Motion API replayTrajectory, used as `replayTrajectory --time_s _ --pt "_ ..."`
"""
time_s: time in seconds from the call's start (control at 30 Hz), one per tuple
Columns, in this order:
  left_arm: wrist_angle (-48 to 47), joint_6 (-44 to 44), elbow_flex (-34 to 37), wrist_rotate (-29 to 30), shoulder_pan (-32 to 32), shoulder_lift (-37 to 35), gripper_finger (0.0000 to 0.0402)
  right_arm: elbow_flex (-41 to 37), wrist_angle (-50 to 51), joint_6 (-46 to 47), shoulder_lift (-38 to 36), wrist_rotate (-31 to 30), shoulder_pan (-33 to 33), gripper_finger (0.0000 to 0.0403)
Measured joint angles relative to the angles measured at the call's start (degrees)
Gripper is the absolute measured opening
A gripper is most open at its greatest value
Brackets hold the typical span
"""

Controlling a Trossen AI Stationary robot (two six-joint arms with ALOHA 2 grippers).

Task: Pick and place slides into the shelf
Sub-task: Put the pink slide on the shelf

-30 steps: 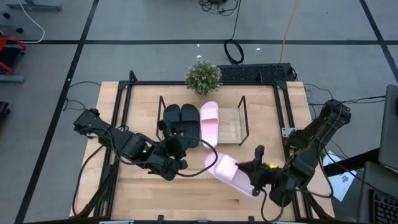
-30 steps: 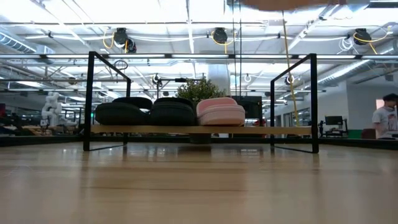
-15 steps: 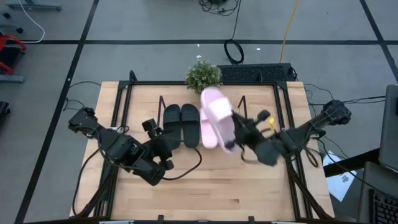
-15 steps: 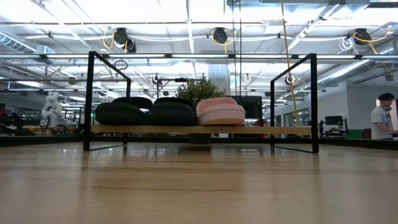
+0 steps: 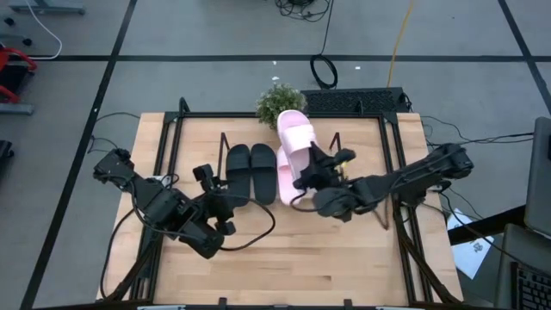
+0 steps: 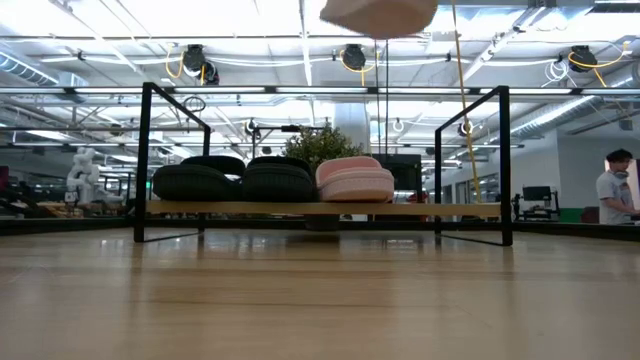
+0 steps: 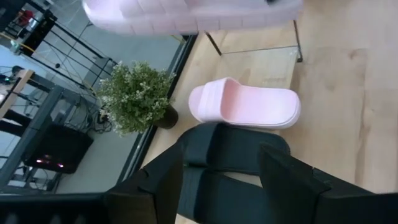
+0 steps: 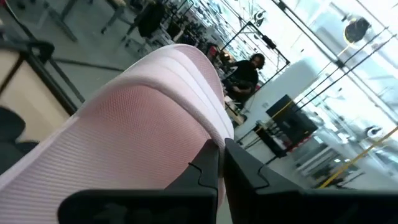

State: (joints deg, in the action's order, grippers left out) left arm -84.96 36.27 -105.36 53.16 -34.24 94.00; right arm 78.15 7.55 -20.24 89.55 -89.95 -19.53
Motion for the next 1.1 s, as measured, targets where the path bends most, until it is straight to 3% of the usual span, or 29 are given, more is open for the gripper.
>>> replayTrajectory --time_s 0.3,0.53,1.1 --pt "-2.4 1.8 0.0 0.0 0.0 0.0 0.0202 -0.1 0.0 -5.9 5.2 0.1 3.3 0.0000" --pt "-2.3 2.0 0.0 0.0 0.0 0.0 0.0202 -0.1 0.0 -6.9 1.9 0.0 6.0 0.0000" --pt "-2.3 2.2 0.0 -0.4 0.0 0.0 0.0202 -0.1 0.2 -21.1 -3.3 0.1 9.7 0.0000"
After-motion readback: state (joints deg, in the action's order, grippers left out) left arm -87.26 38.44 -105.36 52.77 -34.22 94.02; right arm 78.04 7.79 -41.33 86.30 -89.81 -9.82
